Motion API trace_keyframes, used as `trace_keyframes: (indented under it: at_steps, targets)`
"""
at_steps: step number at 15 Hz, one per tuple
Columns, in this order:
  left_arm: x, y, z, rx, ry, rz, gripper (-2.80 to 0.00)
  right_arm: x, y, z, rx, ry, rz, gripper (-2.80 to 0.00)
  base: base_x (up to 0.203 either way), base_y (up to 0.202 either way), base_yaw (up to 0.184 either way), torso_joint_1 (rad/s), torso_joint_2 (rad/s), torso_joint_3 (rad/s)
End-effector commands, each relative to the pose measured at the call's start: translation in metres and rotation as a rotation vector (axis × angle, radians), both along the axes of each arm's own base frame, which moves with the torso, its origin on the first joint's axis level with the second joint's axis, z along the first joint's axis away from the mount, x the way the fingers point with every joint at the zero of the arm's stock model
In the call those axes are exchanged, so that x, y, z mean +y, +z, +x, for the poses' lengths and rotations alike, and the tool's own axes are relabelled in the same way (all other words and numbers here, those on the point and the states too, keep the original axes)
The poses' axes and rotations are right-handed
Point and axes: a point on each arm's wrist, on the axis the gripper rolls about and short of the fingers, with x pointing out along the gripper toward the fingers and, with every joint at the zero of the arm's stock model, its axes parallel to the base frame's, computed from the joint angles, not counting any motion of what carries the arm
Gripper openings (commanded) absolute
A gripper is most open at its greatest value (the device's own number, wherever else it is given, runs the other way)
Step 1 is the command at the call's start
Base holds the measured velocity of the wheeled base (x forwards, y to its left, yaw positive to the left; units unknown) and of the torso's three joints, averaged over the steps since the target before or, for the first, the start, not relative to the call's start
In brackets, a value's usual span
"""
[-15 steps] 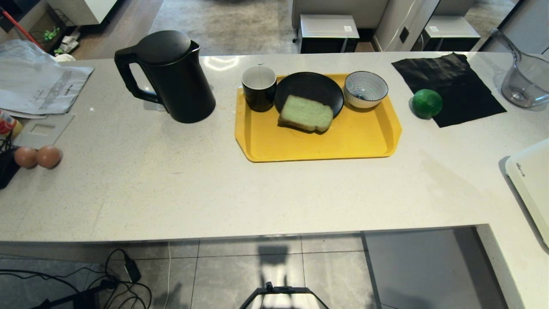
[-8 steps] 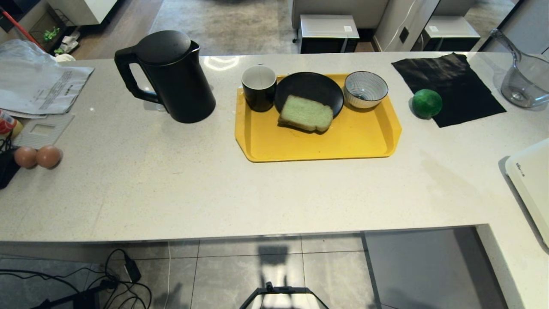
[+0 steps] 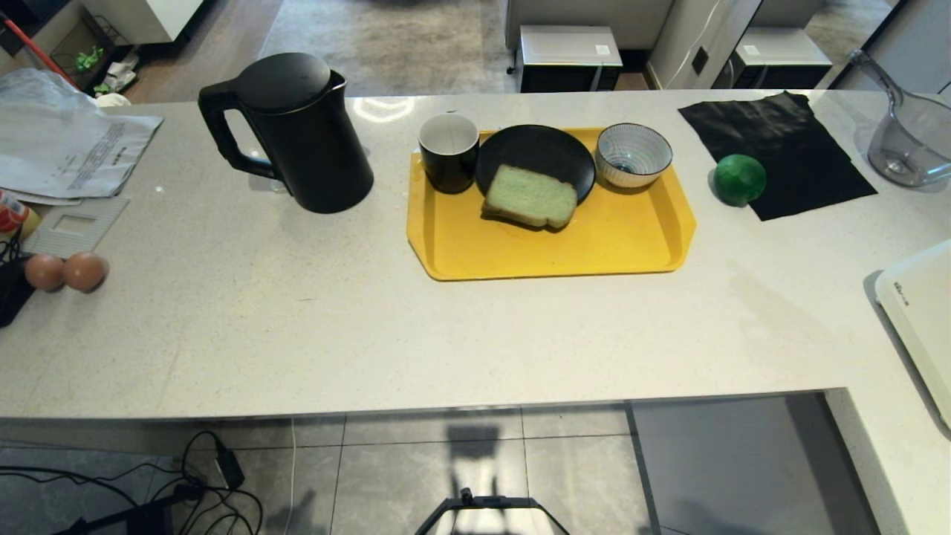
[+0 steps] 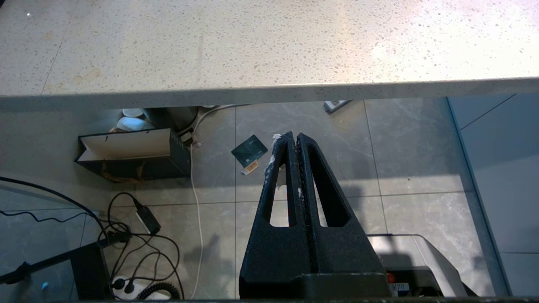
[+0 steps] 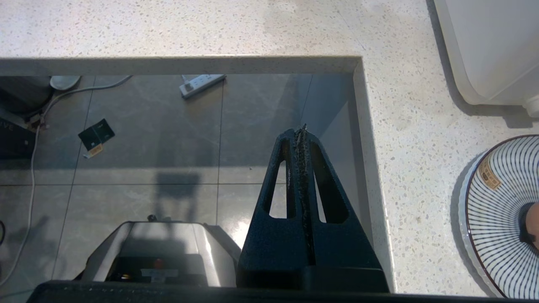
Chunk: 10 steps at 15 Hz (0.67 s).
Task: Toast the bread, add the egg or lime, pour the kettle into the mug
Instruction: Pick up the egg
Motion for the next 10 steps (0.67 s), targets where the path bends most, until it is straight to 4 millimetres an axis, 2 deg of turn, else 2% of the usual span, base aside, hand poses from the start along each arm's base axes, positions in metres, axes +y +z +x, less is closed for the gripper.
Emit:
trace_keyframes:
  at_steps: [1, 10]
  targets:
    - [0.0, -0.0042, 0.0011, 0.014, 0.0, -0.001, -2.8, 0.0, 0.0001, 0.0002, 0.002, 0.0, 0.0, -2.8, 0.0, 0.0, 0.0, 0.0, 0.0, 0.0]
    - [0.0, -0.0042, 0.0011, 0.014, 0.0, -0.001, -2.8, 0.0, 0.0001, 0.0002, 0.002, 0.0, 0.001, -2.8, 0.0, 0.0, 0.0, 0.0, 0.0, 0.0]
